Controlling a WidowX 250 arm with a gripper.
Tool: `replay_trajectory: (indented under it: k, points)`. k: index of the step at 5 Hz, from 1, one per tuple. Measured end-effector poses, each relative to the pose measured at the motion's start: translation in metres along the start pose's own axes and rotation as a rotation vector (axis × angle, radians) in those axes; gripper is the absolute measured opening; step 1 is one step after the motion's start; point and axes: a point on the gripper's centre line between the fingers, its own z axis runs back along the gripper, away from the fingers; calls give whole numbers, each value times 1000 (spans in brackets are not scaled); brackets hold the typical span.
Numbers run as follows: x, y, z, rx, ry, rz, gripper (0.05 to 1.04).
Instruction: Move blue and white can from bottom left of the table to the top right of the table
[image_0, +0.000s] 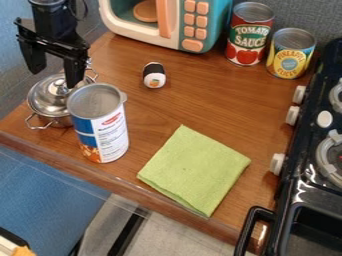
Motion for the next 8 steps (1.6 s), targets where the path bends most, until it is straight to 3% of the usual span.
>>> replay_trajectory:
  k: [3, 4, 5, 6, 7, 8]
  points:
    - [-23, 19, -26, -5, 68, 61, 1001]
    - [-40, 32, -14, 4, 20, 62, 1001]
    - [-65, 44, -15, -65, -50, -24, 1001]
    - [-88, 36, -8, -131, -133, -201, 1001]
    - [-107, 18, -3, -136, -151, -324, 1001]
    - [-108, -1, 0, -113, -131, -394, 1001]
